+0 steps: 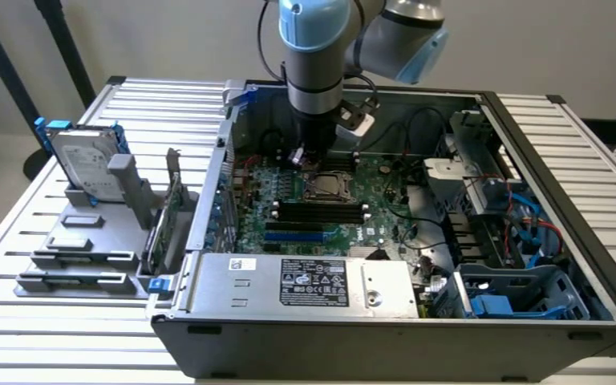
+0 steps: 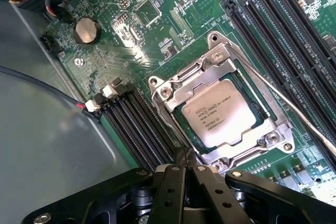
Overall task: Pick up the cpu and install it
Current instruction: 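Install the first cpu locking lever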
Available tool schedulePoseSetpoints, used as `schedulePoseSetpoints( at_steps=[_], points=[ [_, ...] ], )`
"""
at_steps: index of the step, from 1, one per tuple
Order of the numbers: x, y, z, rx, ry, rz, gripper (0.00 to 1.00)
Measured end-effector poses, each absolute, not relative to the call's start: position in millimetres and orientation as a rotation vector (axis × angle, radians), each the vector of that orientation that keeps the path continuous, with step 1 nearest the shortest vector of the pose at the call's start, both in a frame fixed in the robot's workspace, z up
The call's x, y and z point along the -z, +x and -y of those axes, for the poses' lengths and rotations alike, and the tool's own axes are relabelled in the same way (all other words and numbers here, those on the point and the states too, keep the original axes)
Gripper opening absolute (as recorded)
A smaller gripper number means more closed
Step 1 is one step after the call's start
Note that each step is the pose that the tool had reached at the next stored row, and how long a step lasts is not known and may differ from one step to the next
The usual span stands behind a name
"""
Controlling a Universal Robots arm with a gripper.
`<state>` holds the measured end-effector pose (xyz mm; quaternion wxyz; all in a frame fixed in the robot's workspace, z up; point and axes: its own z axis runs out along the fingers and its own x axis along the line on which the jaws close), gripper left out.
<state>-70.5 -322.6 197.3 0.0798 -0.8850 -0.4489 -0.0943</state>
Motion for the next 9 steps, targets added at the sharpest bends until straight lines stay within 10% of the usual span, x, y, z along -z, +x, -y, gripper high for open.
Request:
schedulePoseSetpoints(
  at_steps=[9],
  points=[
    [-197.2,-66.1,321.5,0.279,-2.652,1.345,0.11]
  ],
)
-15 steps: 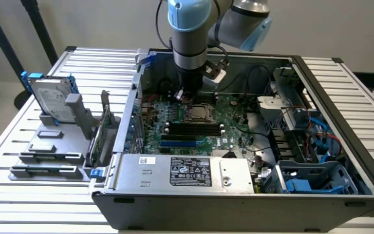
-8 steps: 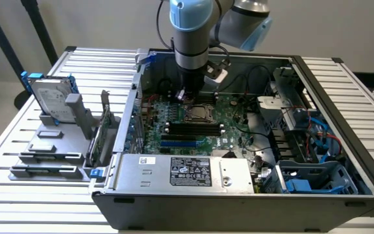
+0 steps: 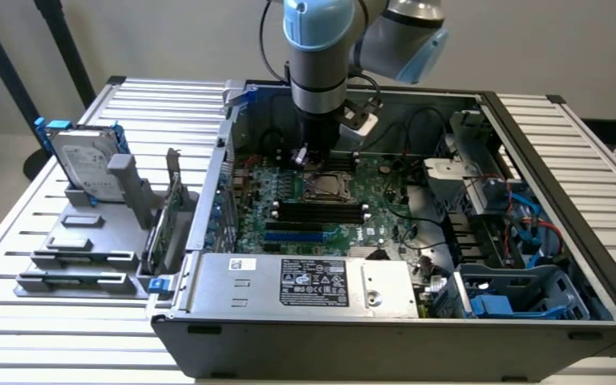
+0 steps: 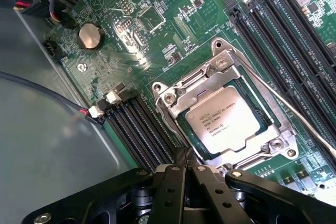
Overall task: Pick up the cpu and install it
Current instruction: 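Install the first cpu locking lever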
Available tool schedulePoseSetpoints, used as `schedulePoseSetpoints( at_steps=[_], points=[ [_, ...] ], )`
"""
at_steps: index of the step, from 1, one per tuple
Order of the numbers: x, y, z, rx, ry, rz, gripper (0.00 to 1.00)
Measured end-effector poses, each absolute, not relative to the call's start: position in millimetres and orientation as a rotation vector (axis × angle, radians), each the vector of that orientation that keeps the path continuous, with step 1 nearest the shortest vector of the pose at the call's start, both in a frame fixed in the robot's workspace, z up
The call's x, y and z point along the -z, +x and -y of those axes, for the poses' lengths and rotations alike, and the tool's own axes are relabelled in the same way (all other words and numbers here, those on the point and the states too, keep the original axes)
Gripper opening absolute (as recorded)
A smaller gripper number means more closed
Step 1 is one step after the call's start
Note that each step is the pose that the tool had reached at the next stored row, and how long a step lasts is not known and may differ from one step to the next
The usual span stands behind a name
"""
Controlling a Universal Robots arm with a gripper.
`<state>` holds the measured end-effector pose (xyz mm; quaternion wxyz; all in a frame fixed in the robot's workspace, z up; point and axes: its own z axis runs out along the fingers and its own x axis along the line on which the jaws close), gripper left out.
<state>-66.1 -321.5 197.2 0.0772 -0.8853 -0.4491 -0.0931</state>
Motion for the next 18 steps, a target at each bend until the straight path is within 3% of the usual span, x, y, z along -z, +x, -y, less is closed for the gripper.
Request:
schedulePoseSetpoints(
  at_steps=[18],
  points=[
    [-199.2,-66.1,317.1,0.270,-2.651,1.344,0.11]
  ],
)
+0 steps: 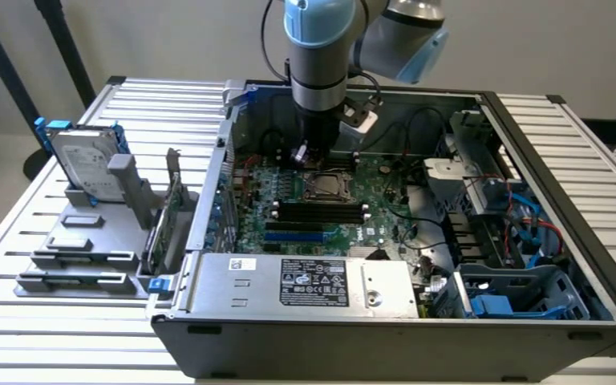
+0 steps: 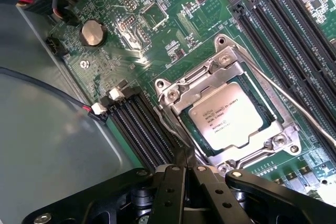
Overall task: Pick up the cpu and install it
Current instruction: 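Install the first cpu locking lever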
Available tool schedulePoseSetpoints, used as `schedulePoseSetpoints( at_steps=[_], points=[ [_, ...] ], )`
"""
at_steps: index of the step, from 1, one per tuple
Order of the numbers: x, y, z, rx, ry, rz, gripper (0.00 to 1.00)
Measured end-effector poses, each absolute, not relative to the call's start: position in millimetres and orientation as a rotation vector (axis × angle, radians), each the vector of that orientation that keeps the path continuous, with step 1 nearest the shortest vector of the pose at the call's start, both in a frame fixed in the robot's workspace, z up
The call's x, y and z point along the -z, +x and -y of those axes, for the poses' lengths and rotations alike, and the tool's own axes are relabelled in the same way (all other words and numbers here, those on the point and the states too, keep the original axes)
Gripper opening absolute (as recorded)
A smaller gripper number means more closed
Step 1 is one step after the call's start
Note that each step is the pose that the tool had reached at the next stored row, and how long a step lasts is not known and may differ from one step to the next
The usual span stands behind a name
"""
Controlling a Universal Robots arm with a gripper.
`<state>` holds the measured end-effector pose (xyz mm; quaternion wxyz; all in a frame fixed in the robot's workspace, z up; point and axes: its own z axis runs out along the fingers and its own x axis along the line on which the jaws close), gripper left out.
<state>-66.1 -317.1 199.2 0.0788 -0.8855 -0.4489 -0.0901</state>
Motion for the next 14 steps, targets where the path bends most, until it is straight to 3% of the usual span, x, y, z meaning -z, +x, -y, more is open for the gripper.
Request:
schedulePoseSetpoints(
  at_steps=[14],
  points=[
    [-199.3,-64.5,317.1,0.269,-2.651,1.344,0.11]
  ],
)
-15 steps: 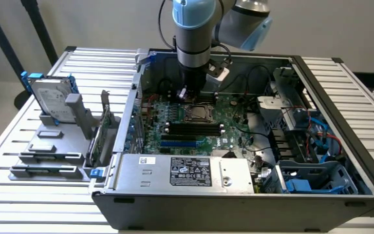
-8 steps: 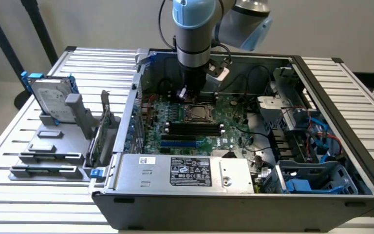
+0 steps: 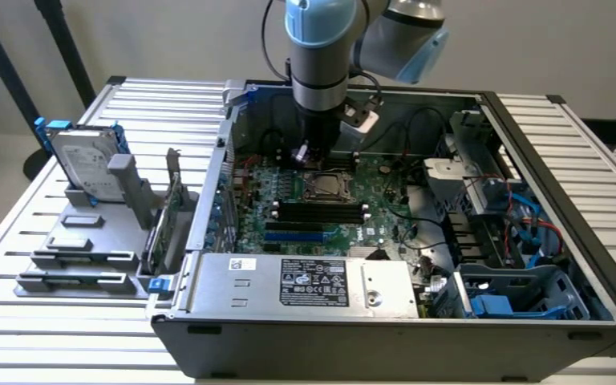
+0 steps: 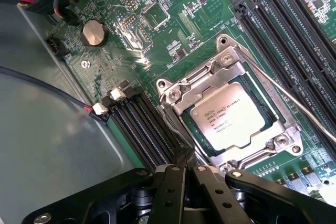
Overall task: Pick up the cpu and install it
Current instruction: 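Install the first cpu locking lever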
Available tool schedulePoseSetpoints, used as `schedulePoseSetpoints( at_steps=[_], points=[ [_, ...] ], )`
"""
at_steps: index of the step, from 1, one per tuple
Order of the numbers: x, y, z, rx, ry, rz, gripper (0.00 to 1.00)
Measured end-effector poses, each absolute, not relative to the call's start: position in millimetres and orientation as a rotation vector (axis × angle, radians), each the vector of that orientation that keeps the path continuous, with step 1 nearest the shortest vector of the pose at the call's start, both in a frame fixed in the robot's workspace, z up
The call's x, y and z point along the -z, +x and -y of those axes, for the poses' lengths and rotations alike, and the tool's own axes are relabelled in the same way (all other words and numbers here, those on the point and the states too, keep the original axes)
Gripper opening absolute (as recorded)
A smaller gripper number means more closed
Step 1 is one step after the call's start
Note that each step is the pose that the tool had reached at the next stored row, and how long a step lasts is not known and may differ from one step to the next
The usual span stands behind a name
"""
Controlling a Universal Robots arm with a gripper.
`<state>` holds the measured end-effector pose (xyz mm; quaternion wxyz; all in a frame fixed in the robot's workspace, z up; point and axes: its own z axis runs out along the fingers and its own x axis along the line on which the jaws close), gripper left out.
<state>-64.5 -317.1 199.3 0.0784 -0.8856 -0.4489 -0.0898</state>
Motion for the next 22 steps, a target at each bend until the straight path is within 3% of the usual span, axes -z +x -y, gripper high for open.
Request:
schedulePoseSetpoints(
  at_steps=[22],
  points=[
    [-198.7,-55.2,322.3,0.268,-2.652,1.344,0.11]
  ],
)
